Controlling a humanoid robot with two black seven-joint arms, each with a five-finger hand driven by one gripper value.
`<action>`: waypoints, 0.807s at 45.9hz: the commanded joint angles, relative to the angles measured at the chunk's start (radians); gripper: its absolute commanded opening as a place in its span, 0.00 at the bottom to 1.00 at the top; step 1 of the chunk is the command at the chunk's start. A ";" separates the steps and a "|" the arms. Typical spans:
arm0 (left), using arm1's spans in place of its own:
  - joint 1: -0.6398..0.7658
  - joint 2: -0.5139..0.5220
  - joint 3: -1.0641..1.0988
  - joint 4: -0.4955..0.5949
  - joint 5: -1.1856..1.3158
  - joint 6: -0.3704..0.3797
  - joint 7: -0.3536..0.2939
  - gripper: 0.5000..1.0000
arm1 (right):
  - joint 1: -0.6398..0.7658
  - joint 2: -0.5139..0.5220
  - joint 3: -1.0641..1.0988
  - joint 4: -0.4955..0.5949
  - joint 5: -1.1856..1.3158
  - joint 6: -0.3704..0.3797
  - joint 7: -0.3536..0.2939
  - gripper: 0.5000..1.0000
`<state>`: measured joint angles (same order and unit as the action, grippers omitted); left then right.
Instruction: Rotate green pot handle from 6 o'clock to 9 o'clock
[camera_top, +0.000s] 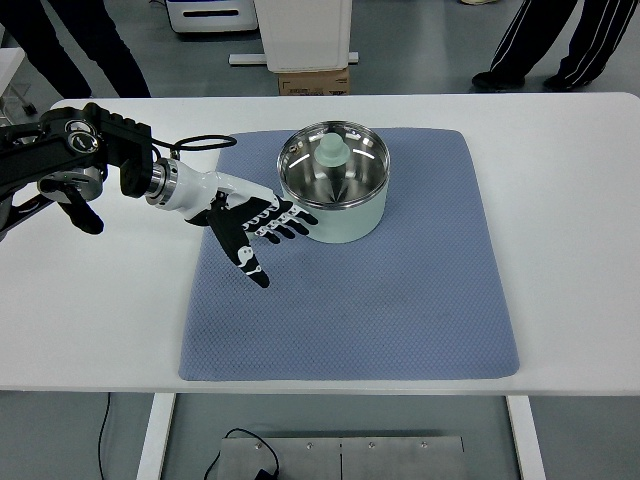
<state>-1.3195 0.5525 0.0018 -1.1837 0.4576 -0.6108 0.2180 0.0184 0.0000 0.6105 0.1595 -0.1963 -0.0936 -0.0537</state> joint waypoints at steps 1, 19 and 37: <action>0.000 0.026 0.017 0.001 0.001 0.000 0.000 1.00 | 0.000 0.000 0.000 0.000 0.000 0.000 0.000 1.00; 0.006 0.086 0.030 0.018 0.001 0.000 0.000 1.00 | 0.000 0.000 0.000 0.000 0.000 0.000 0.000 1.00; 0.006 0.093 0.029 0.102 0.004 0.000 -0.002 1.00 | 0.000 0.000 0.000 0.000 0.000 0.000 0.000 1.00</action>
<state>-1.3128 0.6433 0.0306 -1.0878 0.4599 -0.6109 0.2162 0.0184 0.0000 0.6105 0.1596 -0.1963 -0.0934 -0.0537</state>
